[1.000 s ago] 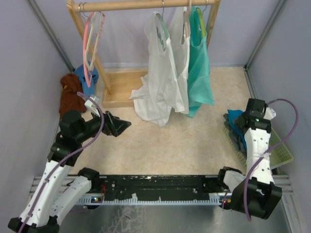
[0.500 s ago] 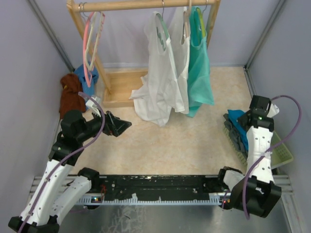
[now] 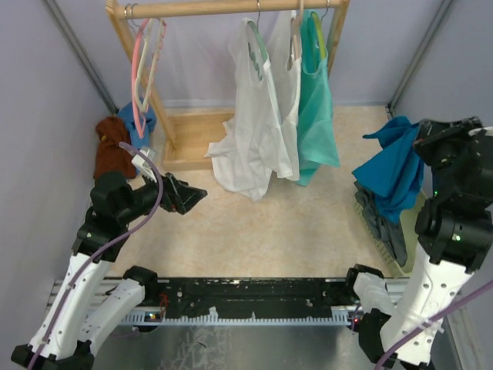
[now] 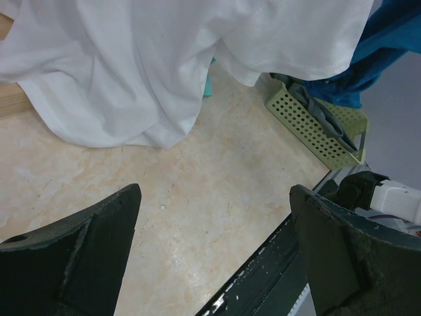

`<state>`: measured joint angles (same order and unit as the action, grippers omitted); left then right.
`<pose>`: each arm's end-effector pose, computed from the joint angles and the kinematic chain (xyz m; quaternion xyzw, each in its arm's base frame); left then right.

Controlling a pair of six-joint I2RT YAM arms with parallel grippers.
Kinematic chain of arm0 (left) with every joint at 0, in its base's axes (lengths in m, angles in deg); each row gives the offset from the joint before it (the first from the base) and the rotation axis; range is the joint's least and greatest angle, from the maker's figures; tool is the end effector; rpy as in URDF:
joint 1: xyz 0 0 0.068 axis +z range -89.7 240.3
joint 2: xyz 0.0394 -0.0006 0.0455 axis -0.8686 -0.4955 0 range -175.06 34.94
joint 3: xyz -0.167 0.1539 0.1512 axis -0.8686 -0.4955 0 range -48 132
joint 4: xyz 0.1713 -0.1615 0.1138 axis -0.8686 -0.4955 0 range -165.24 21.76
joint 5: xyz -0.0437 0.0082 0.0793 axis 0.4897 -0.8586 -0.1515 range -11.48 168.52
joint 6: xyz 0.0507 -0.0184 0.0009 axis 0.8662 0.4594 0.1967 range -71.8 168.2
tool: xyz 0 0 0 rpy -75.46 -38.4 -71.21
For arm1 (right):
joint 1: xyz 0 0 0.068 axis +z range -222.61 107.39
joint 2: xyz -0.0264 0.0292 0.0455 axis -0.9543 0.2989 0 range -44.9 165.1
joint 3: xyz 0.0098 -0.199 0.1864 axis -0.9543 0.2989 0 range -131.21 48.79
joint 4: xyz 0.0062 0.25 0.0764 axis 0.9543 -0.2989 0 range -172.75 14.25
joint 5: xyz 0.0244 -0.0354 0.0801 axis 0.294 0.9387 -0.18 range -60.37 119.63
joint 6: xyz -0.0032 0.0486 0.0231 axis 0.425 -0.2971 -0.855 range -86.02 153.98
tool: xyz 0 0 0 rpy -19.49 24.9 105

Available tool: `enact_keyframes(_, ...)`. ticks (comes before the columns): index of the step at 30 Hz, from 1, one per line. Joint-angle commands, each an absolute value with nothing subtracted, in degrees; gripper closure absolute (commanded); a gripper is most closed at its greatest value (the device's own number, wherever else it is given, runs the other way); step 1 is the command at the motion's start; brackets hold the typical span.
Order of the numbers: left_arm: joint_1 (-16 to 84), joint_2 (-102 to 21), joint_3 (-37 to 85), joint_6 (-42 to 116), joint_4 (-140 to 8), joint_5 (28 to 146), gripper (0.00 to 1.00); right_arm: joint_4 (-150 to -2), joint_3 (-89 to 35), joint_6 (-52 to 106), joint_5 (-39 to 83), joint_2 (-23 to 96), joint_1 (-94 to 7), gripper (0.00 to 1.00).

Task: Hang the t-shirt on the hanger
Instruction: Pick up the T-shirt and place it in the bin.

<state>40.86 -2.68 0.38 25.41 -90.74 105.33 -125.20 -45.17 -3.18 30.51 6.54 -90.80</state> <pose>0.1305 -0.0631 0.3577 0.1241 0.7586 -0.3889 0.5078 0.0990 -0.0331 0.5165 0.3522 0.6605 0.1036 0.6549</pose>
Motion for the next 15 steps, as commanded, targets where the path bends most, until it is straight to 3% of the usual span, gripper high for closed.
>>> enact_keyframes(1,41.14,-2.76,3.33,26.8,-91.86,105.08,0.0,-119.44,-57.53,-6.66,21.53,7.73,-91.15,1.0)
enact_keyframes(8,41.14,-2.9,5.68,28.38,-94.06,103.97,0.0,-105.23,-65.64,-19.83,-0.2,11.65,-91.15,1.0)
enact_keyframes(15,41.14,-1.45,6.41,27.96,-91.31,111.75,0.0,-80.27,-48.2,-41.94,-19.47,8.34,-91.15,1.0)
